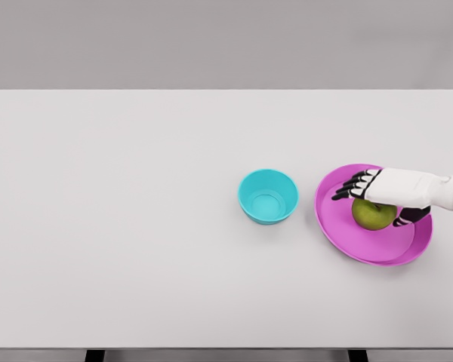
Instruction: Put the apple from the pink plate into the blue bowl with your right arm
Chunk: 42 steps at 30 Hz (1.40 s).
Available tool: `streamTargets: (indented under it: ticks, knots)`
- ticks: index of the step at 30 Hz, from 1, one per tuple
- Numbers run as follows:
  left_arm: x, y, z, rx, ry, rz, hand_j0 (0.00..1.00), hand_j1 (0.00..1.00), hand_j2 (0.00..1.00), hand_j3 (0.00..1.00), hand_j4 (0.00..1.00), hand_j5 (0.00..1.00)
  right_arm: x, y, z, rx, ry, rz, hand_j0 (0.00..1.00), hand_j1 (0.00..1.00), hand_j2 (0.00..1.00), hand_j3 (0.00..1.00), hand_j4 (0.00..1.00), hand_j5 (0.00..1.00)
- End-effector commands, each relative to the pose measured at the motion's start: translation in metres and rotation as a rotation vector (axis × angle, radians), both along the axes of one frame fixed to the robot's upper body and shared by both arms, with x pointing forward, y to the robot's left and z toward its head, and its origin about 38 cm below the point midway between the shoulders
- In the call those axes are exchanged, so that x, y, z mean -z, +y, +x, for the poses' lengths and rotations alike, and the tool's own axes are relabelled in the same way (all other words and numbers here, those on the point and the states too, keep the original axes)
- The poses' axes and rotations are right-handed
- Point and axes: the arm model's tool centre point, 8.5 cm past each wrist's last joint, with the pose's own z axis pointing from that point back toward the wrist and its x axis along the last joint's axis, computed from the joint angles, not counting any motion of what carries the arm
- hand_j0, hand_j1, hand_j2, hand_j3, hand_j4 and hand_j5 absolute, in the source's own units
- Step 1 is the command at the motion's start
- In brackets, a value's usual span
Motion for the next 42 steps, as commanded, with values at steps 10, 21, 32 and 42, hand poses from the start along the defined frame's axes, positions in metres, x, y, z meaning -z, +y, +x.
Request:
streamTargets:
  ticks: [10, 21, 32, 42]
  knots:
    - [0.0, 0.0, 0.0, 0.0, 0.0, 0.0, 1.0, 1.0, 1.0, 1.0, 1.0, 1.0, 0.005, 0.001, -0.002, -0.001, 0.017, 0.0, 0.74, 0.74, 0.74, 0.74, 0.74, 0.74]
    - [0.0, 0.0, 0.0, 0.0, 0.0, 0.0, 1.0, 1.0, 1.0, 1.0, 1.0, 1.0, 0.0, -0.002, 0.001, 0.008, 0.004, 0.004, 0.5, 0.5, 0.5, 0.5, 0.5, 0.5]
    - [0.0, 0.0, 0.0, 0.0, 0.0, 0.0, 1.0, 1.0, 1.0, 1.0, 1.0, 1.0, -0.033, 0.0, 0.022, 0.029, -0.091, 0.056, 0.51, 0.51, 0.51, 0.51, 0.51, 0.51]
    - [0.0, 0.0, 0.0, 0.0, 0.0, 0.0, 1.0, 1.0, 1.0, 1.0, 1.0, 1.0, -0.037, 0.045, 0.029, -0.046, -0.126, 0.15, 0.51, 0.51, 0.51, 0.51, 0.51, 0.51]
